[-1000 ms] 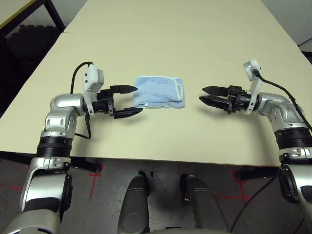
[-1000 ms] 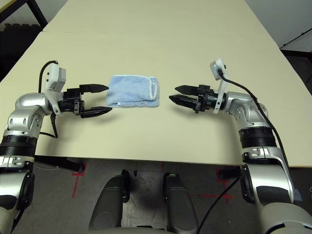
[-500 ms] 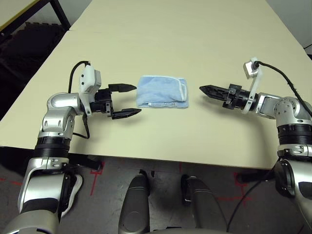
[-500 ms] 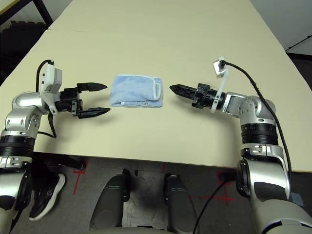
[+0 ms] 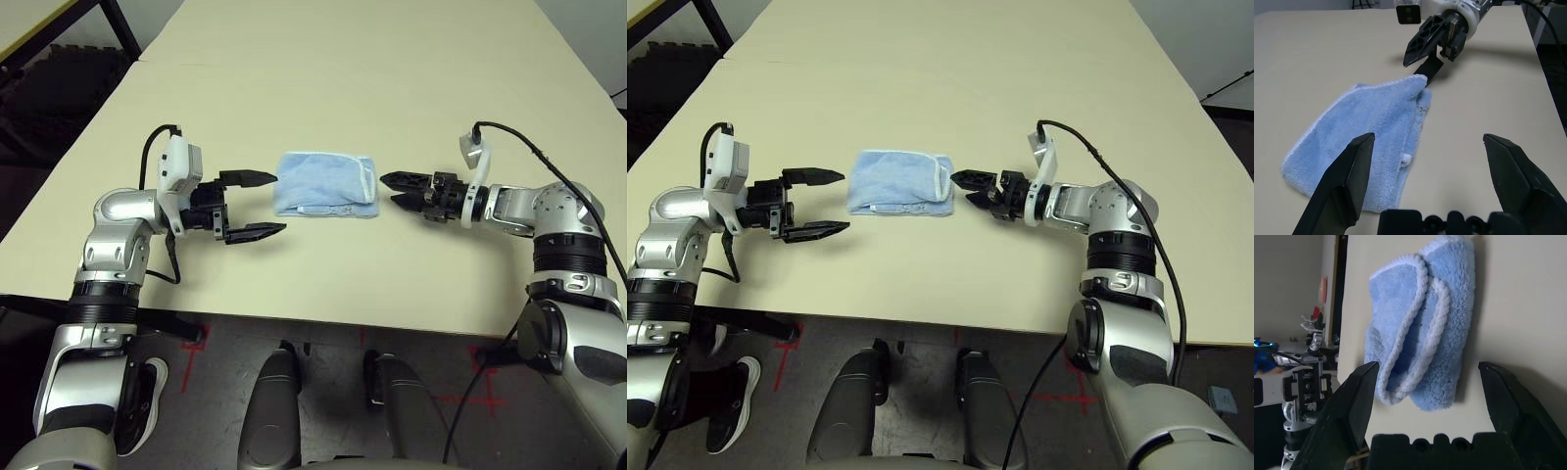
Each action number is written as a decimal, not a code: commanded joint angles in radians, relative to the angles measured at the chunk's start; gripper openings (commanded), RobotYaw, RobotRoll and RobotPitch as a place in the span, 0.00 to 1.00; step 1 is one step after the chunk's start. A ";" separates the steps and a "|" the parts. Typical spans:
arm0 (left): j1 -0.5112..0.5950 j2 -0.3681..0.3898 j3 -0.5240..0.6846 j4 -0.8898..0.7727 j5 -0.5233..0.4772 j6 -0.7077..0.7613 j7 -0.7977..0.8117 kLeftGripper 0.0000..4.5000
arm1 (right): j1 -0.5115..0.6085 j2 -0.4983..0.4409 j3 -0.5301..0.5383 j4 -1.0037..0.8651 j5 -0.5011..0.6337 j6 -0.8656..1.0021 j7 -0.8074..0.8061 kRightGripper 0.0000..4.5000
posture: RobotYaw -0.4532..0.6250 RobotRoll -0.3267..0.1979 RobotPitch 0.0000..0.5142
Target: Fold the towel and set it aside.
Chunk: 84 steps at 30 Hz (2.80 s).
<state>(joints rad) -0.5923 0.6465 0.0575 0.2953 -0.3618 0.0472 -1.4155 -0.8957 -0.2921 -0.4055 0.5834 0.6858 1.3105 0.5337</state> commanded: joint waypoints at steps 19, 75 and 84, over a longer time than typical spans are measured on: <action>0.057 0.010 -0.021 -0.093 -0.016 0.056 0.015 1.00 | -0.130 0.143 0.019 0.266 -0.042 -0.176 -0.030 0.99 | 0.55 0.62 0.39; -0.010 -0.042 0.002 0.037 -0.057 0.019 0.058 1.00 | -0.259 -0.129 -0.307 0.687 -0.065 -1.400 -0.255 0.00 | 0.45 0.62 0.36; -0.056 -0.054 -0.002 0.117 -0.034 -0.013 0.075 1.00 | -0.224 -0.177 -0.331 0.717 -0.061 -1.377 -0.244 0.00 | 0.44 0.62 0.36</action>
<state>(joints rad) -0.6525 0.5949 0.0508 0.3908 -0.4113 0.0430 -1.3514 -1.1381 -0.4515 -0.7228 1.2867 0.6235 -0.0717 0.2864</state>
